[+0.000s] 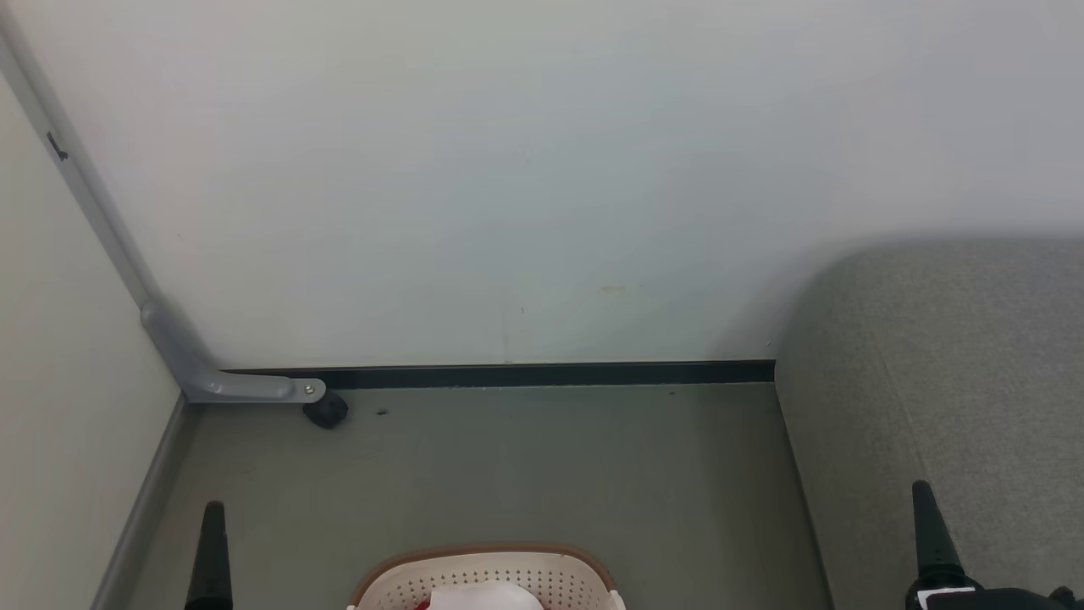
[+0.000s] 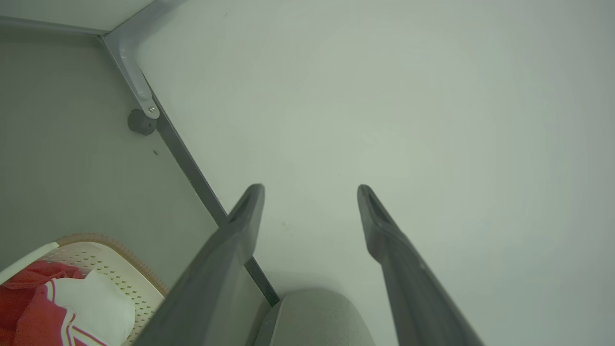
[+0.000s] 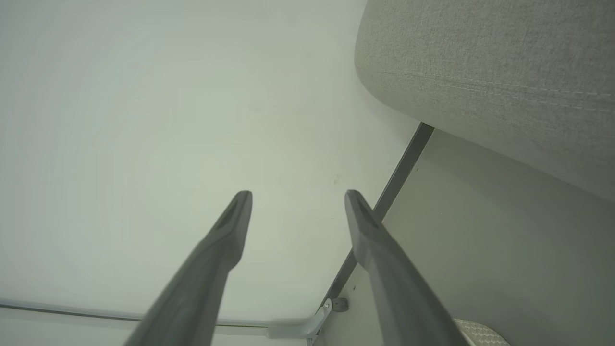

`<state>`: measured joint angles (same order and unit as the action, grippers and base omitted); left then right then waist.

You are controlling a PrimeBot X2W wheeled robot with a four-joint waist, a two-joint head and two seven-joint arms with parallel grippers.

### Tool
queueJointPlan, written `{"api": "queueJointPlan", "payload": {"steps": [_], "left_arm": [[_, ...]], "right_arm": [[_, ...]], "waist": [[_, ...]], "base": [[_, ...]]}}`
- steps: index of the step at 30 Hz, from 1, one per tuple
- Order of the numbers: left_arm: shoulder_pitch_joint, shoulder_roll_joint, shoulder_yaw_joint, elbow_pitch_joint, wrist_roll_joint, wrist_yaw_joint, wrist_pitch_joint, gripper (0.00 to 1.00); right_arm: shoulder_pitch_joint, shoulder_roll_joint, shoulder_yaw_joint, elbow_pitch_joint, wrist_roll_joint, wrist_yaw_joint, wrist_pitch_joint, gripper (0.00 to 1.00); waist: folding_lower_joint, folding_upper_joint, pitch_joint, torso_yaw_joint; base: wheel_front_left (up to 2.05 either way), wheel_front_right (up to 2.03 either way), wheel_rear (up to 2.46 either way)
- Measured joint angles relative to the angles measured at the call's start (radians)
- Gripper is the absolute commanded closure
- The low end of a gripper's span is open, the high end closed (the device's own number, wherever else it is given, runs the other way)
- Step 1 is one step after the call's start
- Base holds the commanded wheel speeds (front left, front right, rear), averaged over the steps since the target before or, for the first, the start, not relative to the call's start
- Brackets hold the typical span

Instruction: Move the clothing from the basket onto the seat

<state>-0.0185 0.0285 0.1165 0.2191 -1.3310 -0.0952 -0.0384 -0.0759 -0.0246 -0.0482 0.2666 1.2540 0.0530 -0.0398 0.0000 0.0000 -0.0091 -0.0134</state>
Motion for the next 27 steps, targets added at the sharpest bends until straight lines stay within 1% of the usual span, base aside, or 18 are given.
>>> {"api": "queueJointPlan", "payload": {"steps": [4,10,14,20,24,27], "left_arm": [[0.001,0.000,-0.025,-0.043,0.099,0.018,-0.013,0.00],[0.003,0.001,-0.053,-0.093,0.217,0.061,-0.036,0.00],[0.006,0.002,-0.069,-0.118,0.297,0.079,-0.051,0.00],[0.006,0.003,-0.091,-0.145,0.428,0.097,-0.071,0.00],[0.006,0.004,-0.101,-0.157,0.539,0.105,-0.088,0.00],[0.006,0.004,-0.112,-0.161,0.581,0.111,-0.090,0.00]], "right_arm": [[-0.002,-0.001,0.016,-0.016,-0.073,-0.002,-0.016,0.00],[-0.014,-0.002,0.037,-0.038,-0.174,-0.010,-0.037,0.00],[-0.019,-0.002,0.054,-0.053,-0.253,-0.010,-0.052,0.00],[-0.022,-0.011,0.085,-0.067,-0.376,-0.010,-0.069,0.00],[-0.035,-0.016,0.105,-0.072,-0.453,-0.010,-0.087,0.00],[-0.042,-0.019,0.116,-0.077,-0.489,-0.010,-0.094,0.00]], "waist": [[0.0000,0.0000,-0.002,-0.001],[0.0001,0.0000,-0.001,-0.004],[0.0000,0.0000,0.002,-0.007],[0.0000,0.0000,0.008,-0.011],[0.0000,0.0000,0.011,-0.015],[0.0001,0.0000,0.013,-0.016]], "base": [[0.00,0.00,0.00],[0.00,0.00,0.00],[0.00,0.00,0.00],[0.00,0.00,0.00],[0.00,0.00,0.00],[0.00,0.00,0.00]]}}
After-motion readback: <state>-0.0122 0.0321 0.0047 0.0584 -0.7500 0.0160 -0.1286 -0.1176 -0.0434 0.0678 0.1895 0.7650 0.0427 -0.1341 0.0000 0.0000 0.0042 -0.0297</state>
